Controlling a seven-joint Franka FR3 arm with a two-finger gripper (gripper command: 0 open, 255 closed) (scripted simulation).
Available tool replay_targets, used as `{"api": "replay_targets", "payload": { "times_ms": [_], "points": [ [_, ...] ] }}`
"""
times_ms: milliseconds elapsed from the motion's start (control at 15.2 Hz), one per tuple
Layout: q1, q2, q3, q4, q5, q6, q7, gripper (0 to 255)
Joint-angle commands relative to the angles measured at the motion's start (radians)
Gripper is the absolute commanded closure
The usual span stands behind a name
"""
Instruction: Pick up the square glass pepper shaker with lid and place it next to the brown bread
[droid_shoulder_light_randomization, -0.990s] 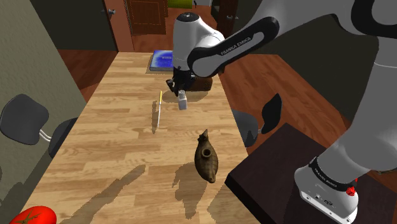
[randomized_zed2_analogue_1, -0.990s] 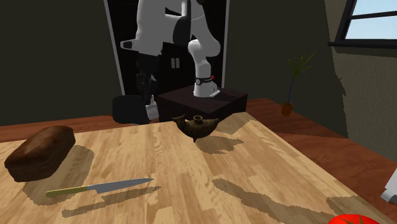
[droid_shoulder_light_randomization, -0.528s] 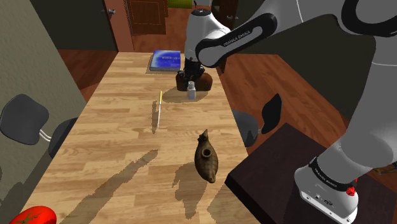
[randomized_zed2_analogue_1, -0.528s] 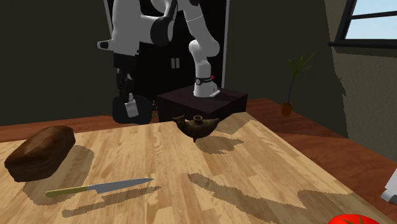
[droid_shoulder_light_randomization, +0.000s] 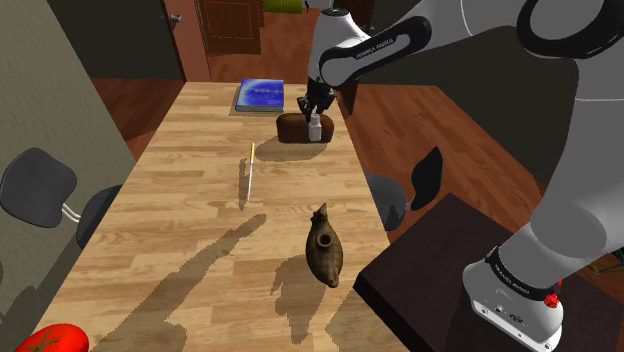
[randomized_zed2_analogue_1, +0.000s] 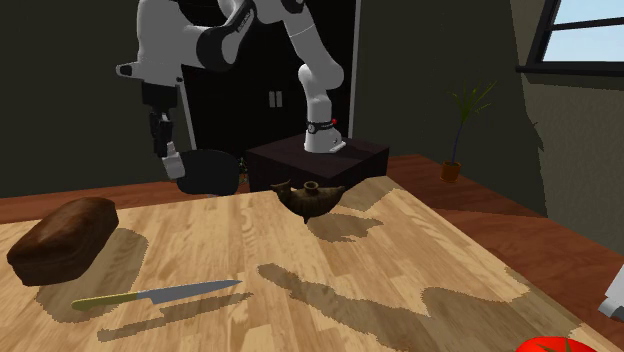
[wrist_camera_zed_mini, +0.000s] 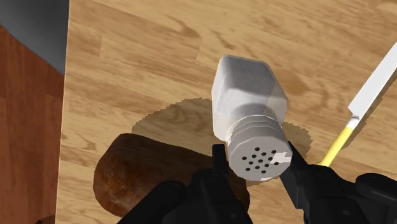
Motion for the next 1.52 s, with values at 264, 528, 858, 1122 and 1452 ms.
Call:
{"api": "replay_targets", "payload": {
  "times_ms": [264, 528, 858, 1122, 1452],
  "points": [
    [-0.030, 0.060, -0.019, 0.052, -0.005, 0.012, -0.054, 255],
    [-0.022, 0.089, -0.031, 0.042, -0.022, 0.049, -0.041, 255],
    [-0.012, 0.128, -0.047, 0.034, -0.044, 0.095, -0.025, 255],
    [-0.002, 0.161, -0.061, 0.032, -0.061, 0.130, -0.012, 255],
    [0.010, 0.206, -0.080, 0.035, -0.082, 0.171, 0.005, 255]
  ]
}}
